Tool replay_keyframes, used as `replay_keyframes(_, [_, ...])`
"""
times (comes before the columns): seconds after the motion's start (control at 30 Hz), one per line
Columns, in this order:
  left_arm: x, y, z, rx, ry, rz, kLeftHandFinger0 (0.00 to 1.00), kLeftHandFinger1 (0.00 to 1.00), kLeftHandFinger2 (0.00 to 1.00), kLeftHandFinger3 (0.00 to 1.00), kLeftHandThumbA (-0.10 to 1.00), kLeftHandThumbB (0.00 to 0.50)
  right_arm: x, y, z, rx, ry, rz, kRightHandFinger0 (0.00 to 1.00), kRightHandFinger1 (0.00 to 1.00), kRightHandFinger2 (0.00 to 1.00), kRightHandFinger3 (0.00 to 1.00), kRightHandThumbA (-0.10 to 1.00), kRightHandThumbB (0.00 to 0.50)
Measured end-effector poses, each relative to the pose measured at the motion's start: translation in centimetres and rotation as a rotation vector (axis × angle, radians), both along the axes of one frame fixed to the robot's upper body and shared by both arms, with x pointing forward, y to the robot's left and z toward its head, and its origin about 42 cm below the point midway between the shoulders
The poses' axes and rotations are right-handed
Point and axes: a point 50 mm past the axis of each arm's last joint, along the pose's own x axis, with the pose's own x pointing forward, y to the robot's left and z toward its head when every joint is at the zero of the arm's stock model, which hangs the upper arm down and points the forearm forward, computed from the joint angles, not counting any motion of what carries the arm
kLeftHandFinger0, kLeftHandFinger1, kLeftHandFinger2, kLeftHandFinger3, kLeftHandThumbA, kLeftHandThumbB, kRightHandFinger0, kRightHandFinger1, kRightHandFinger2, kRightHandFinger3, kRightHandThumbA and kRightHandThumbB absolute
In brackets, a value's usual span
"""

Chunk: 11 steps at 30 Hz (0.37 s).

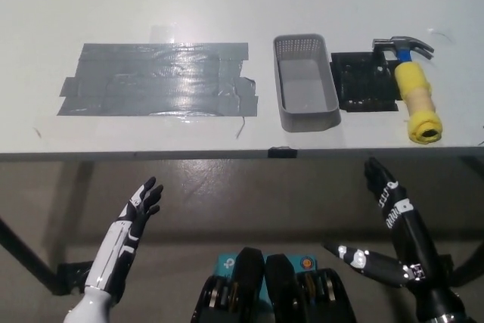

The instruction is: The robot picks the hammer with right hand and hits the black area on the desk and places it back.

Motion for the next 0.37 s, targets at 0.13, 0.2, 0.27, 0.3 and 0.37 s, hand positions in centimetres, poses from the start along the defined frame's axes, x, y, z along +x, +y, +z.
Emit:
replay_keyframes(0.13, [-0.04, -0.09, -0.02, -0.001, -0.002, -0.005, 1.00, 1.00, 1.00, 1.00, 1.00, 0.261, 0.04, -0.20, -0.66, 0.005, 0.025, -0.002, 1.00, 1.00, 1.00, 1.00, 1.00, 0.279])
replay_keyframes(0.2, [-0.07, -0.11, -0.02, -0.001, -0.003, -0.006, 1.00, 1.00, 1.00, 1.00, 1.00, 0.276, 0.03, -0.21, -0.72, 0.007, 0.027, -0.001, 1.00, 1.00, 1.00, 1.00, 1.00, 0.274])
replay_keyframes(0.27, [-0.08, -0.11, -0.02, 0.000, -0.004, -0.006, 1.00, 1.00, 1.00, 1.00, 1.00, 0.271, 0.05, -0.23, -0.88, 0.009, 0.033, -0.001, 1.00, 1.00, 1.00, 1.00, 1.00, 0.269])
replay_keyframes(0.3, [-0.08, -0.11, -0.02, 0.000, -0.005, -0.006, 1.00, 1.00, 1.00, 1.00, 1.00, 0.271, 0.05, -0.26, -0.98, 0.008, 0.037, -0.001, 1.00, 1.00, 1.00, 1.00, 1.00, 0.265])
replay_keyframes(0.37, [-0.08, -0.11, -0.01, 0.000, -0.006, -0.006, 1.00, 1.00, 1.00, 1.00, 1.00, 0.271, 0.07, -0.33, -1.15, 0.007, 0.043, 0.000, 1.00, 1.00, 1.00, 1.00, 1.00, 0.264])
